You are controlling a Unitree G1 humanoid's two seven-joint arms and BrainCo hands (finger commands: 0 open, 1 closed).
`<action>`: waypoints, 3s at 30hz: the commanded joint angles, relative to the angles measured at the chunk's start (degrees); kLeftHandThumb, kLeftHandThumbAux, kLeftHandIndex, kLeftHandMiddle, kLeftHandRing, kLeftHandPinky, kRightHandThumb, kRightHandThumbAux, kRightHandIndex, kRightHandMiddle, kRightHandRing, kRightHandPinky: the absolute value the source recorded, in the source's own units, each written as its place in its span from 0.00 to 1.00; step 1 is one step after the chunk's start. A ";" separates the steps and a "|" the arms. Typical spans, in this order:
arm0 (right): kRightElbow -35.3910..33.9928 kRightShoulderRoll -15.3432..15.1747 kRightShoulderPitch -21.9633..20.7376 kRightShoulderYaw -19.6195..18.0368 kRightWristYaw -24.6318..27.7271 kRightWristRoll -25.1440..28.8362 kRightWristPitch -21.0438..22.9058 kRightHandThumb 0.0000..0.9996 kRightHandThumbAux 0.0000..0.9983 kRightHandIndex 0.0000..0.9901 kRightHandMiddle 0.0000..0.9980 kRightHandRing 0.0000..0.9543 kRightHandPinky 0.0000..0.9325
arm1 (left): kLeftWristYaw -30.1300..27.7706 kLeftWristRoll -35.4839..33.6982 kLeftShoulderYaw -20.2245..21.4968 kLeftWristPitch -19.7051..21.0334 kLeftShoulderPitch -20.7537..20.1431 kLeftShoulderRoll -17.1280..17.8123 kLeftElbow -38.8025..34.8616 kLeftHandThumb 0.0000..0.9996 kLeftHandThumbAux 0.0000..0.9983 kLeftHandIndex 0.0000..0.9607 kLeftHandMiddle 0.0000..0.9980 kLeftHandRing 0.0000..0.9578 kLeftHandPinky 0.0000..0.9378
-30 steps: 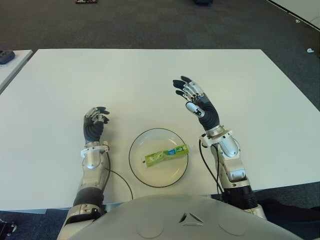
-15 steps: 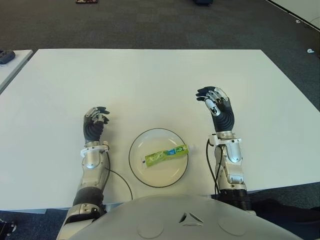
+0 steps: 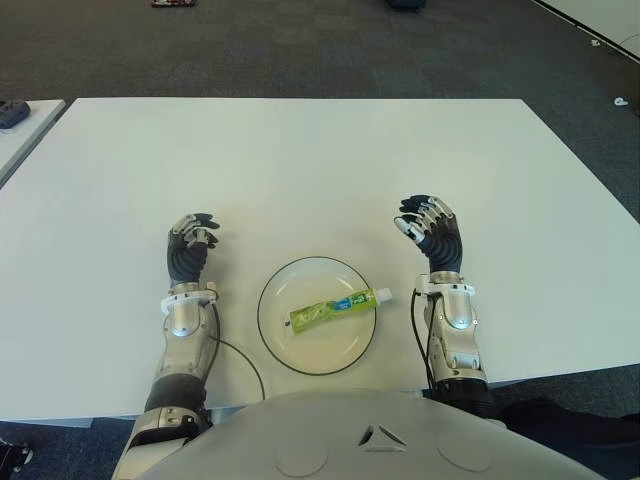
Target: Put the toothpaste on the table into the plate.
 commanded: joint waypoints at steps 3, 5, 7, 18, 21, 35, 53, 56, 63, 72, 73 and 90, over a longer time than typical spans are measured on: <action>0.91 1.33 0.63 0.83 -4.28 -4.09 3.73 0.06 0.91 0.37 0.42 0.39 0.38 | -0.46 0.00 -0.10 0.80 -0.20 0.18 1.57 0.83 0.68 0.42 0.50 0.65 0.63; 1.09 1.37 0.78 1.05 -5.10 -5.07 4.34 0.07 0.93 0.38 0.41 0.39 0.38 | -0.49 -0.06 -0.08 1.03 -0.22 0.13 1.51 0.83 0.68 0.42 0.50 0.65 0.63; 1.27 1.37 0.93 1.21 -5.80 -5.93 4.94 0.07 0.95 0.39 0.40 0.38 0.37 | -0.57 -0.14 -0.07 0.92 -0.25 0.06 1.53 0.83 0.68 0.42 0.50 0.65 0.63; 2.57 0.95 0.70 1.83 -8.25 -9.12 5.97 0.60 0.78 0.43 0.40 0.39 0.44 | -0.28 0.04 -0.11 0.10 -0.94 -0.02 2.30 0.83 0.68 0.42 0.49 0.64 0.62; 3.23 0.74 0.40 1.93 -8.21 -9.23 5.21 0.67 0.75 0.43 0.42 0.41 0.45 | -0.17 0.23 -0.18 0.27 -1.20 0.02 2.43 0.83 0.68 0.42 0.49 0.64 0.63; 9.70 -0.51 -2.86 1.82 -8.34 -9.21 1.84 0.71 0.73 0.43 0.44 0.44 0.47 | 0.79 1.18 -0.14 -0.26 -3.68 0.17 5.77 0.83 0.68 0.43 0.49 0.64 0.63; 20.27 -1.40 -7.04 1.70 -10.51 -9.75 -1.21 0.71 0.73 0.42 0.41 0.42 0.44 | 0.68 0.85 -0.30 -3.41 -6.01 -0.48 10.12 0.83 0.68 0.43 0.49 0.64 0.63; 20.72 -1.37 -7.17 1.94 -10.80 -9.96 -0.89 0.71 0.74 0.42 0.41 0.42 0.44 | 0.99 0.94 -0.32 -3.23 -5.86 -0.76 9.81 0.84 0.68 0.43 0.49 0.65 0.63; 22.04 -1.30 -7.71 2.23 -11.32 -10.35 -1.16 0.71 0.74 0.42 0.41 0.43 0.45 | -0.11 0.39 -0.51 -0.80 -5.66 -0.82 8.82 0.83 0.68 0.42 0.50 0.66 0.64; 22.85 -1.31 -7.82 2.47 -10.77 -10.08 -2.73 0.70 0.74 0.42 0.42 0.43 0.45 | 0.36 0.95 -0.72 -0.74 -5.40 -0.65 8.41 0.84 0.68 0.43 0.50 0.66 0.65; 22.80 -1.30 -7.78 2.50 -10.74 -10.09 -2.80 0.70 0.74 0.42 0.42 0.43 0.46 | 0.52 1.08 -0.73 -0.89 -5.36 -0.65 8.43 0.83 0.68 0.43 0.50 0.66 0.65; 21.67 -1.04 -7.00 2.79 -11.51 -10.36 -2.30 0.70 0.74 0.42 0.42 0.42 0.44 | -0.37 0.94 -1.21 1.58 -4.19 -0.31 6.13 0.84 0.68 0.43 0.49 0.65 0.64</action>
